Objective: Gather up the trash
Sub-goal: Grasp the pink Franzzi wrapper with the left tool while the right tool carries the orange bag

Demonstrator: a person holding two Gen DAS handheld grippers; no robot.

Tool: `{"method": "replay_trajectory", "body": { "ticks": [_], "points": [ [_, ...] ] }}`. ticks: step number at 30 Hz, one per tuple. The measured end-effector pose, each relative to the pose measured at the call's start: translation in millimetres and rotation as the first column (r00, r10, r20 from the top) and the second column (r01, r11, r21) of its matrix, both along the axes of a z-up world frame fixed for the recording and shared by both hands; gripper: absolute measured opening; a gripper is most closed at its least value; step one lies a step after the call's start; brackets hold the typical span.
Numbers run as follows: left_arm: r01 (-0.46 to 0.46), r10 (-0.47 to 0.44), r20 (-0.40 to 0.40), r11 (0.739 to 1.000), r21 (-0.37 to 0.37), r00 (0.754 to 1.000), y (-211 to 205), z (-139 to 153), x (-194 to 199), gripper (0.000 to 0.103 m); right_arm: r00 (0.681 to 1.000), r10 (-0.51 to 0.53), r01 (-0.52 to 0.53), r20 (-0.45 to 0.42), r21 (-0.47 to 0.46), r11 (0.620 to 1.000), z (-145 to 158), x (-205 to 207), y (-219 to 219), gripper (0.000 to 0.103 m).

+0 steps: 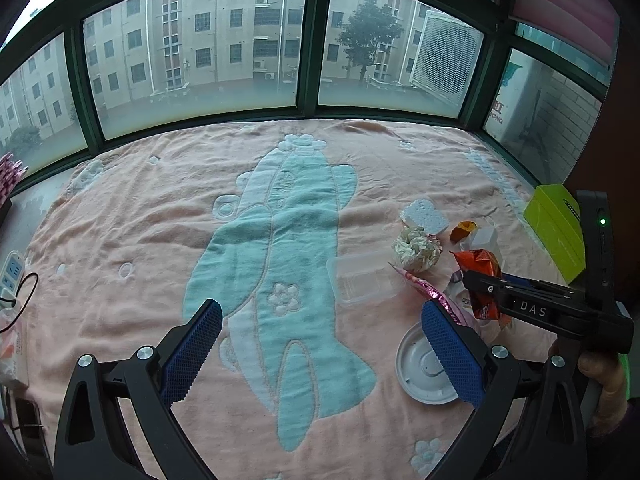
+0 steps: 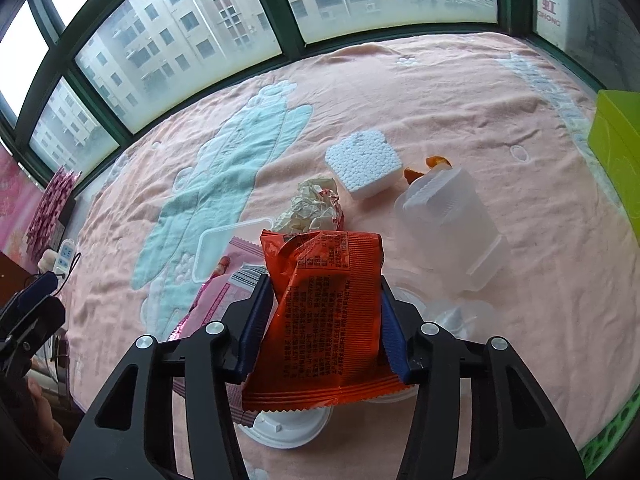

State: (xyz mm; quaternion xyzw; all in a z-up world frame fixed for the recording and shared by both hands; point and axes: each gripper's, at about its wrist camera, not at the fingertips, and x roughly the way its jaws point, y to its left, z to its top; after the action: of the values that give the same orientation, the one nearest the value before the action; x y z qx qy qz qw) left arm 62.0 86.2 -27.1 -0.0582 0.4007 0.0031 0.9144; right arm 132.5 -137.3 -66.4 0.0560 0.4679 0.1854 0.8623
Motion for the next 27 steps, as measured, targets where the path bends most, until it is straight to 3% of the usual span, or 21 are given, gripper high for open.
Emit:
{"method": "replay_trajectory", "body": {
  "ticks": [9,16,27],
  "points": [
    [0.105,-0.105,-0.003,0.994,0.002,0.994,-37,-1,8,0.097,0.993,-0.084,0.079,0.079,0.065,0.995,38,-34,-39,0.051],
    [0.184,-0.184,-0.069,0.983,-0.005,0.981,-68,-27,23,0.096,0.979,-0.163,0.151,0.121,0.104,0.983,55,-68,-73,0.051],
    [0.222,-0.223,-0.158,0.975,-0.023,0.962,-87,-71,52,0.094,0.936,-0.309,0.306,0.169,0.043,0.951,57,-122,-129,0.051]
  ]
}}
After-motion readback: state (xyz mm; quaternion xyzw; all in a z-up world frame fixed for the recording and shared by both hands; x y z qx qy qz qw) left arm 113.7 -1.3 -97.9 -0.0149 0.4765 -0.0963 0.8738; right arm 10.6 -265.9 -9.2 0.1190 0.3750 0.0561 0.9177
